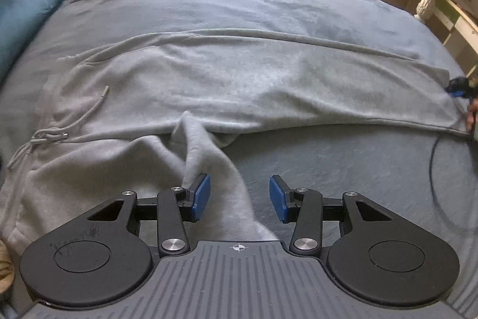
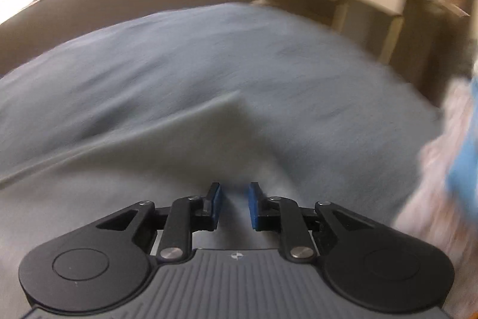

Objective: Fold clothes

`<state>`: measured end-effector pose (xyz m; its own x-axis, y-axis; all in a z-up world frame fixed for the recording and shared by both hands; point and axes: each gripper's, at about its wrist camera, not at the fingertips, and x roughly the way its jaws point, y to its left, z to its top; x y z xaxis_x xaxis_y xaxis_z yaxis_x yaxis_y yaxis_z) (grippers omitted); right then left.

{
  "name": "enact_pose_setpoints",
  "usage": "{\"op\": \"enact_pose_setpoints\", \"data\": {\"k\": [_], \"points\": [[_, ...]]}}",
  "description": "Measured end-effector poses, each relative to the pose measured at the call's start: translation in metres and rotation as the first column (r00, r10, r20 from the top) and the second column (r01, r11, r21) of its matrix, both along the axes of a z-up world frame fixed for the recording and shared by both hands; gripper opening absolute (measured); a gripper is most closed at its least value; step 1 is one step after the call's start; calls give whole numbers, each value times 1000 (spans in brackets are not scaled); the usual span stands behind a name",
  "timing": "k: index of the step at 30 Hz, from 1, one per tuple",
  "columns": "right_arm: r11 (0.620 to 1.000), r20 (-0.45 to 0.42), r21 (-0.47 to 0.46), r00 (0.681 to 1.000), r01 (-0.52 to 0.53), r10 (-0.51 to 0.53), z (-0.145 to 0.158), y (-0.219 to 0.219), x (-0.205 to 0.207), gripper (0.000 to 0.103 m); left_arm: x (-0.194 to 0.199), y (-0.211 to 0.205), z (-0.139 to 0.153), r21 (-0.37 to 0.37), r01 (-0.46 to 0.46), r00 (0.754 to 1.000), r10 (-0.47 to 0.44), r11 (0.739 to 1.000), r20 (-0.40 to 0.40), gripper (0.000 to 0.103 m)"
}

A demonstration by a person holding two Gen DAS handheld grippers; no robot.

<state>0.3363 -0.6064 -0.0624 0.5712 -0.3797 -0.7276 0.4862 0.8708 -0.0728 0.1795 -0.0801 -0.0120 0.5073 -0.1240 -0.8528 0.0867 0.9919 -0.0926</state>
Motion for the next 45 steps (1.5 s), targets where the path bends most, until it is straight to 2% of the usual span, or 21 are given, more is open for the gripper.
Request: {"op": "enact_pose_setpoints", "data": {"k": [3, 5, 7, 9, 10, 14, 17, 18, 20, 23, 25, 26, 30, 33, 35, 37, 40, 44, 45], "points": [[1000, 48, 28, 999, 11, -12, 12, 4, 8, 23, -5, 12, -1, -16, -17, 1000, 16, 1000, -15, 44], [984, 96, 156, 993, -81, 66, 15, 11, 9, 24, -9, 17, -2, -28, -8, 1000, 7, 1000, -18, 44], [976, 61, 194, 994, -100, 90, 4, 13, 23, 26, -12, 21, -3, -51, 9, 1000, -9, 999, -5, 44], [997, -1, 64, 999, 44, -44, 3, 13, 27, 25, -15, 24, -4, -79, 32, 999, -31, 996, 18, 44], [992, -25, -14, 992, 122, -123, 2, 12, 29, 27, -17, 25, -5, -92, 47, 998, -44, 995, 34, 44], [994, 111, -43, 989, 99, -94, 49, 46, -35, 29, -25, 26, -6, -134, 126, 988, -113, 983, 102, 49], [998, 233, -39, 972, 46, -36, 88, 75, -92, 39, -29, 26, -10, -185, 179, 980, -159, 966, 121, 49], [1000, 284, -22, 959, 6, 1, 103, 87, -115, 42, -30, 24, -11, -190, 195, 977, -172, 962, 129, 49], [997, 378, -33, 923, -68, 76, 131, 113, -159, 43, -34, 22, -11, -195, 229, 967, -199, 954, 158, 49], [981, 488, -110, 851, -158, 192, 163, 152, -209, 46, -44, 22, -9, -226, 247, 959, -205, 942, 194, 49], [968, 547, -137, 798, -210, 251, 181, 179, -230, 85, -50, 25, -7, -252, 236, 962, -190, 939, 194, 49], [960, 582, -138, 765, -242, 276, 189, 189, -238, 88, -55, 26, -5, -258, 225, 965, -179, 939, 190, 49], [911, 677, -104, 642, -399, 359, 212, 223, -256, 89, -78, 32, 3, -247, 176, 973, -130, 953, 192, 49], [822, 720, -5, 568, -569, 398, 215, 237, -256, 89, -94, 37, 4, -242, 122, 977, -74, 963, 198, 49], [731, 742, 74, 528, -678, 415, 215, 247, -254, 89, -100, 39, 2, -247, 79, 984, -36, 966, 173, 49], [595, 748, 184, 505, -782, 432, 208, 260, -248, 88, -101, 39, 3, -242, 58, 988, -22, 969, 150, 49], [369, 759, 320, 469, -873, 452, 197, 282, -250, 88, -103, 38, 7, -227, 44, 989, -10, 973, 147, 49], [88, 753, 474, 455, -876, 475, 178, 299, -269, 88, -107, 39, 5, -221, 11, 991, 18, 975, 129, 49], [37, 752, 499, 454, -866, 477, 174, 297, -269, 88, -108, 41, 2, -220, -5, 993, 31, 976, 114, 49]]}}
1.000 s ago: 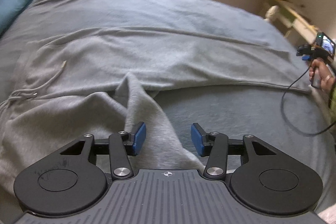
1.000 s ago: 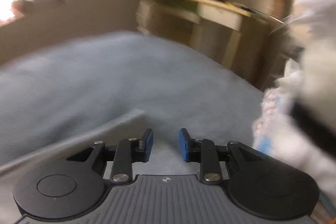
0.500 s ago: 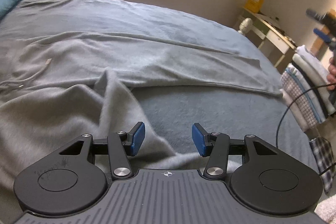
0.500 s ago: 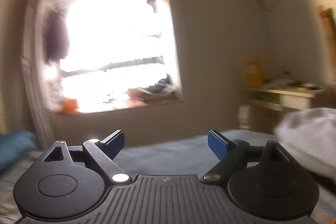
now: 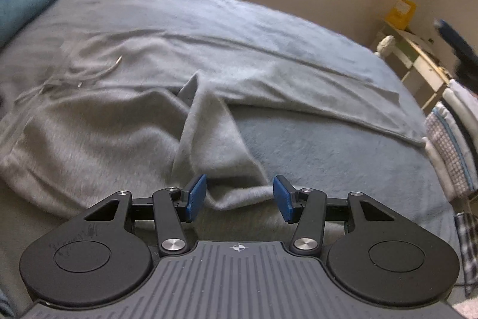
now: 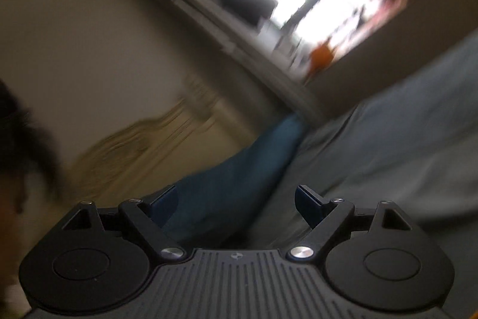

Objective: Fold clothes

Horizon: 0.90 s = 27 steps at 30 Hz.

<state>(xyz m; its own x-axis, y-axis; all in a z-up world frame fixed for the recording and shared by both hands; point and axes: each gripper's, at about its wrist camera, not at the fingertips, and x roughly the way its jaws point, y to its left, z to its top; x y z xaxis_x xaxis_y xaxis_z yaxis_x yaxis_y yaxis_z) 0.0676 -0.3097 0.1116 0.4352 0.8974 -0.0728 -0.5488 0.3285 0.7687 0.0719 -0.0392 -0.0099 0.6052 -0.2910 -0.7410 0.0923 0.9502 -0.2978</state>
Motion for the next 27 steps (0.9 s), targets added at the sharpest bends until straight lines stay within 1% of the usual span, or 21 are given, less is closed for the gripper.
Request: {"op": "enact_pose_setpoints", "data": {"k": [3, 4, 7, 9, 12, 13, 14, 16, 18, 21, 23, 25, 27], "points": [[991, -68, 69, 990, -118, 123, -10, -11, 3, 88, -2, 8, -6, -1, -37, 999, 37, 999, -38, 49], [985, -79, 85, 985, -148, 155, -10, -13, 2, 88, -3, 11, -7, -2, -49, 998, 49, 999, -45, 49], [952, -120, 204, 959, -229, 256, -8, -15, 3, 88, -6, 19, -10, -1, -88, 994, 87, 996, -64, 49], [915, -139, 290, 934, -279, 329, -7, -15, 3, 88, -7, 24, -14, -1, -114, 990, 114, 993, -85, 49], [836, -149, 423, 884, -349, 444, -9, -13, 2, 89, -8, 31, -20, -2, -153, 982, 151, 988, -117, 49], [815, -150, 452, 870, -362, 469, -9, -12, -1, 90, -8, 33, -22, -1, -163, 978, 161, 987, -129, 49], [803, -155, 468, 861, -368, 485, -11, -10, -2, 90, -9, 34, -24, 4, -173, 975, 172, 985, -140, 49], [805, -197, 475, 848, -356, 491, -22, -8, -2, 92, -9, 38, -27, 12, -195, 969, 195, 981, -153, 49], [806, -266, 483, 820, -342, 507, -39, -2, 3, 92, -9, 43, -29, 19, -218, 962, 218, 976, -164, 49], [840, -361, 436, 791, -324, 493, -61, 10, 6, 92, -10, 51, -32, 21, -256, 951, 256, 966, -174, 49], [882, -407, 356, 798, -309, 444, -71, 12, 5, 92, -11, 56, -34, 19, -276, 944, 274, 961, -182, 49], [923, -425, 244, 823, -297, 377, -79, 10, 5, 92, -12, 61, -36, 17, -293, 938, 291, 956, -191, 49], [951, -425, 109, 851, -290, 309, -87, 10, 3, 92, -13, 65, -38, 15, -307, 932, 304, 951, -199, 50]]}}
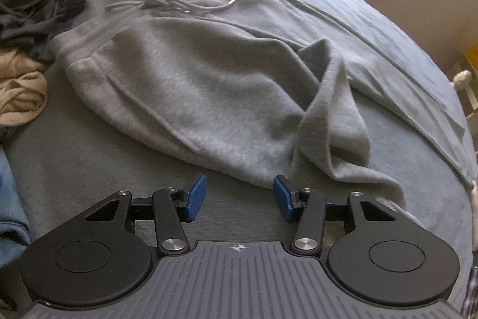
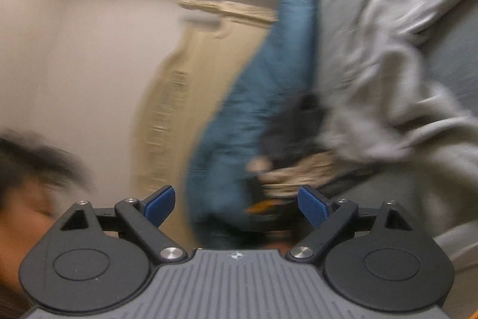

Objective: Fold clothes

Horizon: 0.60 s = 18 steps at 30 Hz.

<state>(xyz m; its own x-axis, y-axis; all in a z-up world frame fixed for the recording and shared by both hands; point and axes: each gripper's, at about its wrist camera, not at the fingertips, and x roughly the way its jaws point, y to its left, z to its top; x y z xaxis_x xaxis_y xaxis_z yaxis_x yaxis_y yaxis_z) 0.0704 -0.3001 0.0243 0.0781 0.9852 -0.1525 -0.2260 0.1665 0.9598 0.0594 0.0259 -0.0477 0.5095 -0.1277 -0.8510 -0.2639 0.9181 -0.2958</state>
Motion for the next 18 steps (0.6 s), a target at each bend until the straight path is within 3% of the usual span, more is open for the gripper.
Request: {"op": "enact_pose_setpoints", "data": {"k": [3, 7, 11, 14, 15, 18], "points": [[976, 87, -216, 995, -24, 44, -13, 13, -6, 89, -1, 6, -3, -20, -19, 1000, 18, 1000, -6, 49], [890, 216, -440, 948, -120, 235, -21, 40, -29, 87, -2, 9, -7, -15, -35, 999, 35, 999, -27, 49], [760, 350, -634, 823, -143, 447, -29, 67, -60, 86, -2, 10, -7, -16, -44, 998, 44, 999, -35, 49], [668, 419, -739, 714, -91, 561, -41, 79, -79, 85, -2, 11, -6, -9, -43, 999, 42, 999, -33, 49], [649, 430, -757, 690, -76, 583, -46, 81, -83, 85, -2, 10, -6, -8, -42, 999, 42, 999, -33, 49], [598, 428, -800, 663, -38, 614, -63, 87, -86, 85, -2, 9, -9, -6, -39, 998, 38, 999, -41, 49]]}}
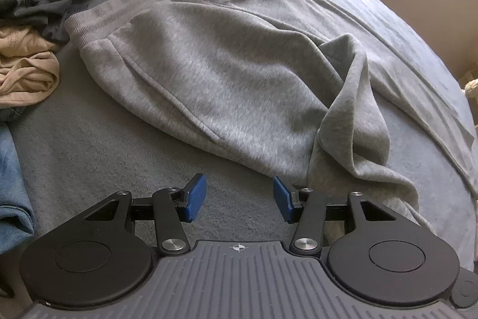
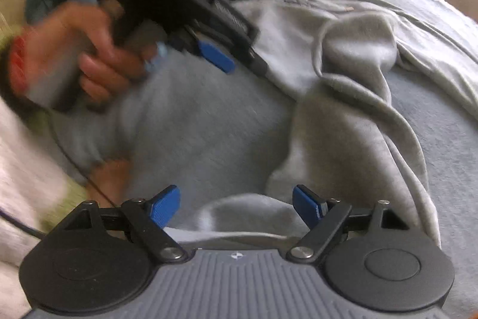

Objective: Fold clothes

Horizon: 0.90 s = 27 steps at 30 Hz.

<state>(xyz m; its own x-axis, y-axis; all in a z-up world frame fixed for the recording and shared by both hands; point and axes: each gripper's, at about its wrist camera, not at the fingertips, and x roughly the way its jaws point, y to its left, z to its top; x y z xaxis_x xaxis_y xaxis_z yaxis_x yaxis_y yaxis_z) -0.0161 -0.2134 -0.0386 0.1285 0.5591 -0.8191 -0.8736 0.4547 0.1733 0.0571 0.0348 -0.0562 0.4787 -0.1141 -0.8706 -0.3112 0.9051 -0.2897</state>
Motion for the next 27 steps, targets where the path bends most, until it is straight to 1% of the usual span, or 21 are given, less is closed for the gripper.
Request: {"op": "enact_pose_setpoints", "data": {"k": [3, 6, 9, 11, 12, 13, 14, 15, 16, 17, 18, 19, 20, 21, 22, 24, 26, 27], "points": [[999, -28, -41, 999, -33, 32, -15, 4, -2, 87, 0, -2, -2, 1, 5, 1000, -5, 1000, -7, 49], [989, 14, -93, 993, -116, 118, -21, 7, -16, 94, 1, -2, 0, 8, 4, 1000, -4, 1000, -1, 49], [974, 76, -147, 980, -173, 186, -23, 9, -29, 94, 2, -2, -1, 12, 3, 1000, -3, 1000, -2, 49], [972, 102, -170, 979, -160, 179, -23, 12, -29, 86, 2, -3, -3, 11, 5, 1000, -5, 1000, -8, 49], [973, 112, -180, 980, -145, 166, -22, 13, -28, 73, 2, -5, -4, 10, 9, 1000, -8, 1000, -10, 49], [973, 122, -189, 981, -129, 154, -22, 13, -27, 63, 2, -6, -4, 11, 12, 1000, -12, 1000, -11, 49], [978, 104, -182, 987, -103, 123, -19, 11, -21, 58, 2, -7, -5, 12, 15, 1000, -15, 1000, -12, 49], [982, 78, -173, 993, -73, 87, -16, 9, -14, 46, 2, -8, -5, 13, 18, 1000, -17, 1000, -13, 49], [988, 36, -154, 999, -28, 34, -13, 6, -3, 32, 2, -8, -5, 13, 18, 1000, -18, 1000, -11, 50], [991, -11, -134, 1000, 21, -23, -9, 2, 9, 25, 2, -8, -4, 14, 18, 1000, -18, 1000, -10, 49], [993, -57, -93, 995, 78, -84, -4, -8, 22, 21, 2, -8, -4, 14, 17, 1000, -16, 1000, -8, 49], [989, -106, -48, 984, 139, -144, 2, -19, 35, 17, 2, -7, -4, 14, 15, 1000, -14, 1000, -6, 50], [979, -157, -6, 967, 201, -200, 7, -31, 48, 17, 2, -6, -3, 14, 12, 1000, -12, 1000, -4, 49], [964, -209, 32, 945, 264, -252, 13, -43, 60, 15, 2, -6, -3, 13, 9, 1000, -9, 1000, -3, 50], [939, -244, 75, 920, 334, -308, 19, -59, 71, 14, 2, -5, -3, 11, 5, 1000, -5, 1000, -3, 49], [867, -310, 155, 857, 473, -412, 33, -94, 91, 13, 2, -3, -4, 7, -1, 1000, 1, 1000, -4, 49], [776, -341, 217, 791, 592, -508, 45, -134, 104, 11, 2, -2, -5, 1, -4, 1000, 4, 1000, -4, 49], [723, -357, 244, 754, 646, -552, 50, -154, 110, 8, 2, -2, -5, -3, -5, 1000, 5, 1000, -4, 49]]}}
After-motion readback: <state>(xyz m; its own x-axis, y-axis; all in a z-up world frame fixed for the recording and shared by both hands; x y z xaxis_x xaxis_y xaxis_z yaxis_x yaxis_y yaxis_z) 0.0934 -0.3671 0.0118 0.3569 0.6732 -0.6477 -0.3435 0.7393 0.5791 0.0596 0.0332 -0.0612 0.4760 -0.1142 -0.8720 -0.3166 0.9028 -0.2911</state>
